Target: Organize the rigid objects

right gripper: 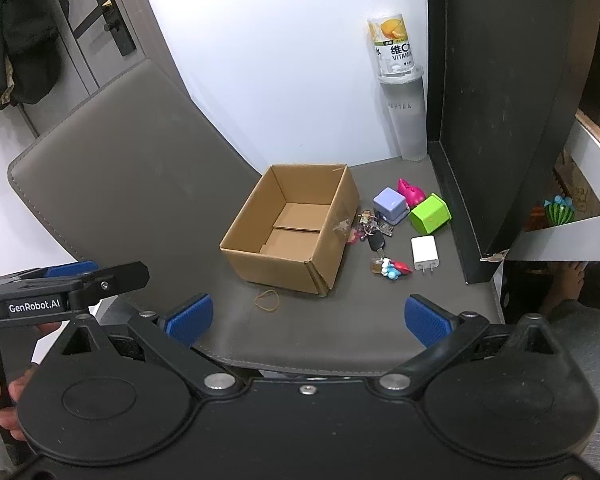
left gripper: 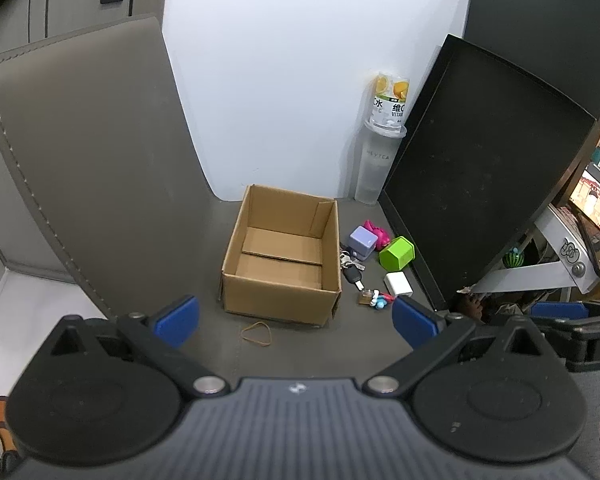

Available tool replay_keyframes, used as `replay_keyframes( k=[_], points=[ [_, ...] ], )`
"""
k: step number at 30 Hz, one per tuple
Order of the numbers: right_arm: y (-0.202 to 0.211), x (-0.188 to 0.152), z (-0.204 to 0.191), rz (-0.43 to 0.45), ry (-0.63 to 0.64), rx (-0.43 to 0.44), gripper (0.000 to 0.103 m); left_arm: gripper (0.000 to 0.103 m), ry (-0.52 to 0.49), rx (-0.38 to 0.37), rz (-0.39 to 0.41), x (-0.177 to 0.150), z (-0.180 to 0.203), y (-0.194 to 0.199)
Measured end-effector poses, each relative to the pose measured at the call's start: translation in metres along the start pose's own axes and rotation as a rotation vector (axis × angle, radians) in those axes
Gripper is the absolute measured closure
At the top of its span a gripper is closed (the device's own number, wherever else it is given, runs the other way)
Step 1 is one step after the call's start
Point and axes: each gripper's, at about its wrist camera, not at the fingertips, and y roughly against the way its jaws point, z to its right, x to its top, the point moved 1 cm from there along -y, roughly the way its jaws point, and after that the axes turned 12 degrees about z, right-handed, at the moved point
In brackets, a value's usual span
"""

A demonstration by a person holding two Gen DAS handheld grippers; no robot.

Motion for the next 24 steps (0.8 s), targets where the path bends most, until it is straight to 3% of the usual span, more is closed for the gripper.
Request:
replay_keyframes(
  k=[24],
  points=[
    [-0.0003,-0.0018,0.0019,-0.002,-0.004,-0.029,0.000,0.001,-0.013,-0.022,0.011,-0.0011,0.0018,0.0032]
  ],
)
